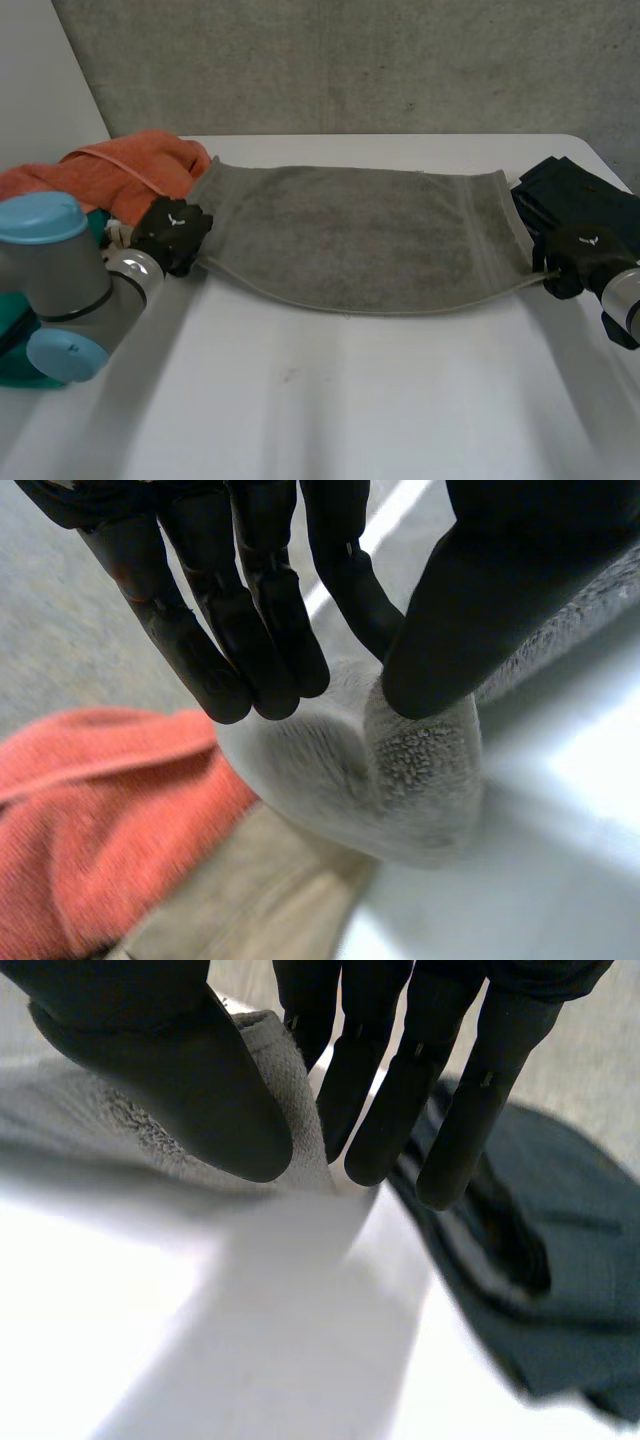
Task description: Fold the laundry.
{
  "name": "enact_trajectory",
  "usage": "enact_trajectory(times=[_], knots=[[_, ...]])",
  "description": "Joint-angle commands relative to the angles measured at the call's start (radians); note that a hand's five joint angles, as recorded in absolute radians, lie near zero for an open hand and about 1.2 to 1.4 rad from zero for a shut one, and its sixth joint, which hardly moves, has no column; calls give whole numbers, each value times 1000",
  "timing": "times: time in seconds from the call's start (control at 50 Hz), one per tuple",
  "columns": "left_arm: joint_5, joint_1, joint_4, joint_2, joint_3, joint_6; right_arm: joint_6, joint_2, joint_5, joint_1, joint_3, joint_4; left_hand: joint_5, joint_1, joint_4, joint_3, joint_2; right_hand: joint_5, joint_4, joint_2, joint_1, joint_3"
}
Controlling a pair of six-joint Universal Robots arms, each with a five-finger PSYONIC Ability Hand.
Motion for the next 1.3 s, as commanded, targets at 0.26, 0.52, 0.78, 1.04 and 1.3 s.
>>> enact_trajectory(times=[0.26,0.52,0.78,1.04,1.3], knots=[[-76,-10,-75,-107,92,30,-26,4,39,-34,-11,74,-485,-480,-500,-496,-495,199,203,222,257,207],[-50,19,-62,-123,99,63,-23,7,39,-43,-17,76,-482,-477,-497,-494,-493,199,203,222,257,207],[-19,-17,-71,-192,227,76,-19,7,38,-40,-14,74,-394,-389,-409,-405,-404,199,203,222,257,207],[-122,-21,-159,-194,281,109,-24,-18,35,-55,-26,111,258,262,242,246,247,199,203,222,257,207],[-111,-2,-453,190,-66,177,-315,-145,-90,-146,-109,577,258,262,242,246,247,199,203,222,257,207]])
